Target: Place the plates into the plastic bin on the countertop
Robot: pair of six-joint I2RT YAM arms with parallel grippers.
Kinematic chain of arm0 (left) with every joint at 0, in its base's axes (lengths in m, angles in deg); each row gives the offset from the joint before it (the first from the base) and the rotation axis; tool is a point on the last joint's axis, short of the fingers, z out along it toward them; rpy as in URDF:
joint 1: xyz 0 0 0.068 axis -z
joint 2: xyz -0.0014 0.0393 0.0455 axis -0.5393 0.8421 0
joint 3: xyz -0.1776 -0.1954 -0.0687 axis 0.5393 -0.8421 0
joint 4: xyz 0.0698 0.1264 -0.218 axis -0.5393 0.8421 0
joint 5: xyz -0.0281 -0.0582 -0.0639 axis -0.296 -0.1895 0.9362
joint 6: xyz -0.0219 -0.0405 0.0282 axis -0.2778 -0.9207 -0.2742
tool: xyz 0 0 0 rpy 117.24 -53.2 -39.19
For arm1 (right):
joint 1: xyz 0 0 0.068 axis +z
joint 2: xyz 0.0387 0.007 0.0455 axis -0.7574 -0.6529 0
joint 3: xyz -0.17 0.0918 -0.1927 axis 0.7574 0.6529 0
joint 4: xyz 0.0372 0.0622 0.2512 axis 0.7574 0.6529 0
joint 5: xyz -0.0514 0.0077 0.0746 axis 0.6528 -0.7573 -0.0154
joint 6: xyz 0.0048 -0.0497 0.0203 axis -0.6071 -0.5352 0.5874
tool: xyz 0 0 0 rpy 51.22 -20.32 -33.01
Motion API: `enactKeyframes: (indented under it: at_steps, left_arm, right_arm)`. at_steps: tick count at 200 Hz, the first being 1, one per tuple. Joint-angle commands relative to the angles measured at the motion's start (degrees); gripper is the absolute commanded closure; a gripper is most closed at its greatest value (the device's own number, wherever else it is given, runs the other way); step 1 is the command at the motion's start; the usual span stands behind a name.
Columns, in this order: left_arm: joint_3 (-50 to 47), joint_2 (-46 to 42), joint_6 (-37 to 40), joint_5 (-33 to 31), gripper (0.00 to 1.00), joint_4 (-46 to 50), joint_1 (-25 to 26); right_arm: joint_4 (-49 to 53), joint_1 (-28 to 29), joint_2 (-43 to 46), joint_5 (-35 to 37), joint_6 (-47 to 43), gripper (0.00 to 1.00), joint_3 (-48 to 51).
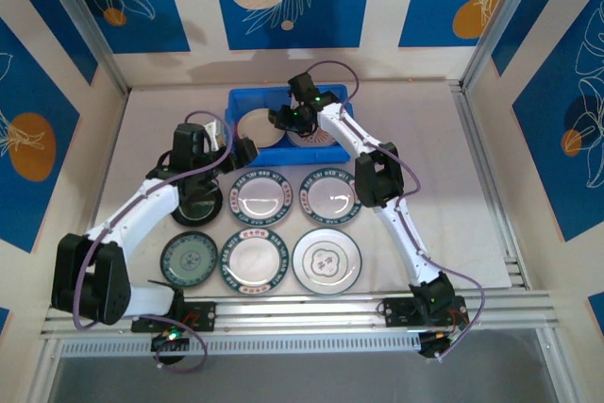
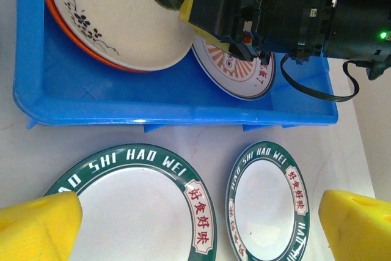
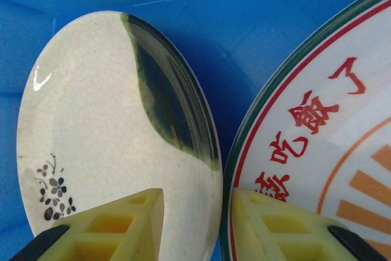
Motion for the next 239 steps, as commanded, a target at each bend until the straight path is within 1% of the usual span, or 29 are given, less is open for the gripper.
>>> enactKeyframes:
  at_steps: [1, 88, 135, 155, 179, 212, 227, 239]
  left_arm:
    - [-0.45, 0.78, 0.82, -0.39, 0.01, -0.33, -0.84]
    - [-0.42, 1.45, 1.12, -1.04, 0.01, -0.31, -0.94]
    - [-0.74, 1.24, 1.22, -1.78, 0.01, -0.01, -0.91]
    - [-0.54, 0.99, 1.83, -2.25, 0.01, 0.49, -1.11]
    - [0.39, 0.93, 2.64, -2.62, 0.01, 1.17, -1.98]
    - [3.24, 0.94, 6.16, -5.50, 0.01, 4.47, -4.61]
    - [4.12, 0.94, 6.95, -6.27, 0.01, 5.62, -8.03]
    - [4.44, 1.22, 6.71, -6.72, 0.02, 5.90, -11.94]
  right_arm:
    - [0.05, 1.29, 2.21, -2.20, 0.18, 0.64, -0.28]
    - [0.93, 1.66, 2.59, -3.30, 0.14, 0.64, -3.03]
    - [1.24, 1.97, 2.48, -1.96, 0.59, 0.63, -2.23]
    - [1.83, 1.70, 3.52, -0.43, 0.45, 0.61, -1.94]
    - [0.93, 1.14, 6.35, 0.36, -0.68, 0.57, -0.73]
    - [2.41, -0.26, 10.65, 0.48, -2.16, 0.52, 0.10]
    - [2.04, -0.75, 14.12, 0.31, -3.27, 0.52, 3.14]
    - [0.67, -1.01, 17.86, 0.28, -3.89, 0.52, 7.19]
